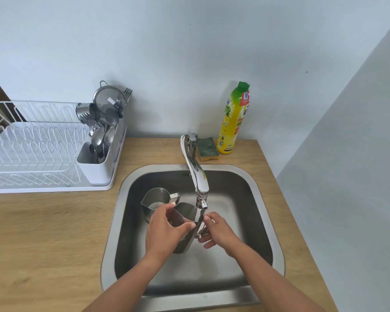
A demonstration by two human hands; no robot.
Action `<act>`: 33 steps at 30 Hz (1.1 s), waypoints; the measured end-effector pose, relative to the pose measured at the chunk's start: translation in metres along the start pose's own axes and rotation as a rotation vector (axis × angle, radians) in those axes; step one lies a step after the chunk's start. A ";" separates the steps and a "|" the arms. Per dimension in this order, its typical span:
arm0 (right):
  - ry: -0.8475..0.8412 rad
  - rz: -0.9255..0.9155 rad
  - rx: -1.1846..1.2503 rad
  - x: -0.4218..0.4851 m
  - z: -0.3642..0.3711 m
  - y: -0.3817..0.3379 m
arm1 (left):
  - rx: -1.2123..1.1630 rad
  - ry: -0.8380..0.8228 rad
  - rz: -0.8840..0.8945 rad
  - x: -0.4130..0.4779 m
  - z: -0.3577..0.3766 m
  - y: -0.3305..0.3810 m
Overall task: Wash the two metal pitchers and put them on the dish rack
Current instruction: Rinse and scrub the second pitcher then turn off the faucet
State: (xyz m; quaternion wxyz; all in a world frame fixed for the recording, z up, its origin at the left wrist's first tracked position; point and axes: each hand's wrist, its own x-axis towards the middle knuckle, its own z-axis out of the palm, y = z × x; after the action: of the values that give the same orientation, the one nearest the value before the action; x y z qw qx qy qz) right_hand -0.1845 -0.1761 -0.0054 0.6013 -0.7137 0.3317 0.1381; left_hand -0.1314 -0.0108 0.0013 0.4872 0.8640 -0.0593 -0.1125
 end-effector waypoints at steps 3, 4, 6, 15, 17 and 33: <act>-0.017 0.060 -0.065 -0.003 -0.004 0.002 | -0.062 -0.048 -0.115 0.001 0.001 -0.007; -0.016 0.080 -0.083 -0.004 -0.006 0.003 | -0.100 -0.070 -0.160 0.001 0.002 -0.008; -0.002 0.111 -0.106 -0.006 -0.013 0.002 | -0.191 -0.106 -0.248 -0.001 0.005 -0.012; 0.172 0.049 -0.289 -0.016 -0.050 -0.004 | -0.413 -0.306 -0.373 -0.007 0.023 -0.016; 0.204 0.030 -0.277 -0.018 -0.055 -0.004 | -0.426 -0.329 -0.361 -0.004 0.026 -0.013; 0.145 -0.036 0.289 0.002 -0.035 0.001 | -0.095 -0.111 -0.007 0.007 0.012 0.013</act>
State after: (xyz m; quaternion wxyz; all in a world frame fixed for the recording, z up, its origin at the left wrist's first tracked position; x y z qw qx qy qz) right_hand -0.1908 -0.2097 0.0011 0.6745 -0.6338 0.3776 0.0263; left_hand -0.1272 -0.0289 0.0056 0.5232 0.8325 -0.0780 -0.1646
